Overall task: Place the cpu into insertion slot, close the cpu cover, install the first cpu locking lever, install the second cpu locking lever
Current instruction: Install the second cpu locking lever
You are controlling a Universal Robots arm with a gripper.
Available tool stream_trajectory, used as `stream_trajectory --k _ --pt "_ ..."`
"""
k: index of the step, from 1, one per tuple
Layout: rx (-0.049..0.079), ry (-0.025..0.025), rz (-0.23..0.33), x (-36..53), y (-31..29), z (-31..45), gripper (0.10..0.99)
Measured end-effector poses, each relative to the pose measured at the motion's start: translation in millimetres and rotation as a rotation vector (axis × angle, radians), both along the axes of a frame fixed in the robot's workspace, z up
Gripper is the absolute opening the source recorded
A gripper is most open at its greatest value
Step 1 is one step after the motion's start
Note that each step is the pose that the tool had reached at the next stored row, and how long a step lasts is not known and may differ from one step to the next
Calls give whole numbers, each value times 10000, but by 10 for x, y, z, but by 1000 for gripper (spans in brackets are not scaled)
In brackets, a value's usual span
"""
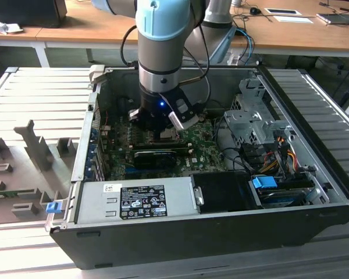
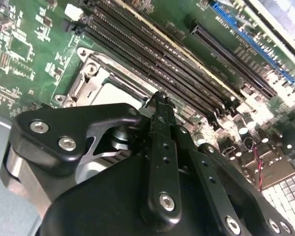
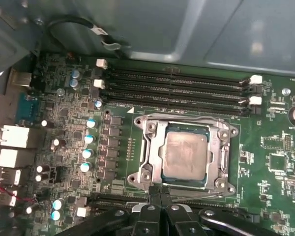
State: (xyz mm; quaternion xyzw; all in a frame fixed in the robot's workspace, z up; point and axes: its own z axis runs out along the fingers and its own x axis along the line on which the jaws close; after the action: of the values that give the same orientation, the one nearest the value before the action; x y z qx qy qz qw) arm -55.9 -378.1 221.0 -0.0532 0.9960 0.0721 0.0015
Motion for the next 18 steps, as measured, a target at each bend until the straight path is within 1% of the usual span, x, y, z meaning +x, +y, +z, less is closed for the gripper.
stream_trajectory --k 1,2,4,5,6,7,8,10,12,13,14,18 --pt "122 -2 73 -7 -6 -5 106" --pt "166 -14 148 -13 -26 -8 106" --pt "189 -32 195 -25 -107 -9 106" --pt "207 -32 208 -29 -131 -9 106" --pt "279 -33 224 -49 -151 -9 106" --pt "401 -33 247 -69 -163 -11 106" --pt "473 -34 259 -80 -169 -13 106" --pt "688 -35 293 -120 -179 -21 106" --pt "757 -38 305 -167 -179 -44 106" --pt "780 -37 305 -191 -180 -84 106" --pt "805 -37 307 -194 -180 -110 106" --pt "1043 -41 308 -204 -180 -157 106"
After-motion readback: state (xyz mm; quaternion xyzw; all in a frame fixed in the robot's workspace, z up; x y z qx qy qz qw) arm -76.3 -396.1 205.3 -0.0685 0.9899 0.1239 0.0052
